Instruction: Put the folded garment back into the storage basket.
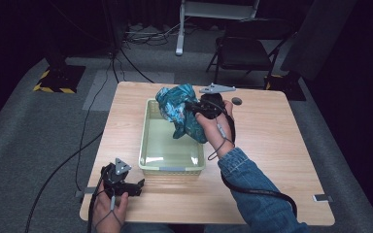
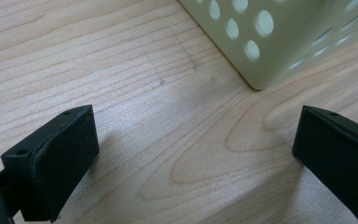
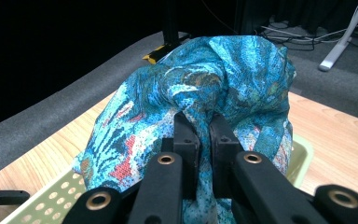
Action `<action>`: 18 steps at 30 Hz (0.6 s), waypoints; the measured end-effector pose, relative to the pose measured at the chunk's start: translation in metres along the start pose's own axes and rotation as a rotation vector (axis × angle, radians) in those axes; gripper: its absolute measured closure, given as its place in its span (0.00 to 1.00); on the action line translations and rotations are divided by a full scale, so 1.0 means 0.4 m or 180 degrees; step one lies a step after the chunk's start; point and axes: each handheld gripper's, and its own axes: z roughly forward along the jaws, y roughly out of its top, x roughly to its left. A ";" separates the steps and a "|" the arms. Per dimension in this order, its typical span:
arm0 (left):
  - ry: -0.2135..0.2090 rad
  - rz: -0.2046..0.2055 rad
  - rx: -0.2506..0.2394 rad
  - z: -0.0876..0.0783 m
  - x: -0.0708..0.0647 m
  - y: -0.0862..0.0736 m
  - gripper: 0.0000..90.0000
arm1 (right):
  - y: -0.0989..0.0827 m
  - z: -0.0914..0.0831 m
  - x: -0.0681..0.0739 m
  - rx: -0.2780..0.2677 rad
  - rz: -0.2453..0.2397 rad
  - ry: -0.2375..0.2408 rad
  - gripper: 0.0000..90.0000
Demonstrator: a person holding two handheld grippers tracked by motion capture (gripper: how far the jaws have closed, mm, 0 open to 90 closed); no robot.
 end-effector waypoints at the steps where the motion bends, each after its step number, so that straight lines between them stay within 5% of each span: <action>1: 0.0000 0.0000 0.0000 0.000 0.000 0.000 0.00 | -0.001 0.005 0.002 0.0009 0.0002 0.0007 0.94; 18: -0.0001 0.0000 0.0000 0.000 0.000 0.000 0.00 | -0.026 0.057 0.018 0.0104 0.0060 0.0047 0.94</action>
